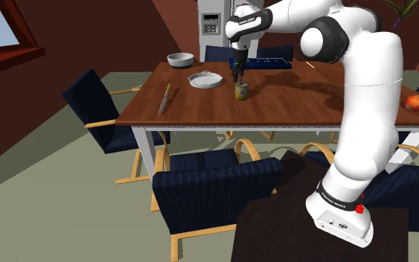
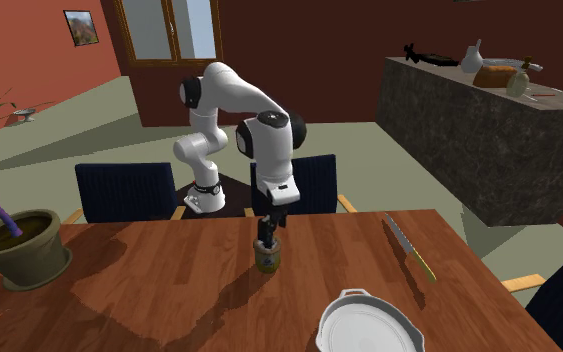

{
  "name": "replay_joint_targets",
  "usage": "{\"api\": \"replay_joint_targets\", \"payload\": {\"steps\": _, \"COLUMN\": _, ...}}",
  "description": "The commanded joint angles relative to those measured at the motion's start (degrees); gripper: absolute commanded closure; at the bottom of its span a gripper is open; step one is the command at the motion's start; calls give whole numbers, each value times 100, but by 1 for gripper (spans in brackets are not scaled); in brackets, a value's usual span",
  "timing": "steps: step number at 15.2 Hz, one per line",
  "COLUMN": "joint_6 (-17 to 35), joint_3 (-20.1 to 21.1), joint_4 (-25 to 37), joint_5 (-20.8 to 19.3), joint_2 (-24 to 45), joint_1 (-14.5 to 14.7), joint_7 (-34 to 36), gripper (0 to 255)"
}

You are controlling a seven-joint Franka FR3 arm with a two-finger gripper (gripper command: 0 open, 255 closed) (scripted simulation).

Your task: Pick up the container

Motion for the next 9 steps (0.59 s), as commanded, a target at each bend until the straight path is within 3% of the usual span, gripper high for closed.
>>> {"api": "replay_joint_targets", "payload": {"steps": 1, "joint_6": 18, "joint_3": 14, "joint_4": 167, "joint_5": 65, "joint_2": 183, "joint_1": -51, "joint_7": -61, "gripper": 0}}
{"api": "replay_joint_targets", "payload": {"steps": 9, "joint_6": 485, "joint_3": 33, "joint_4": -222, "joint_5": 100, "joint_2": 265, "joint_1": -41, "joint_7": -89, "gripper": 0}}
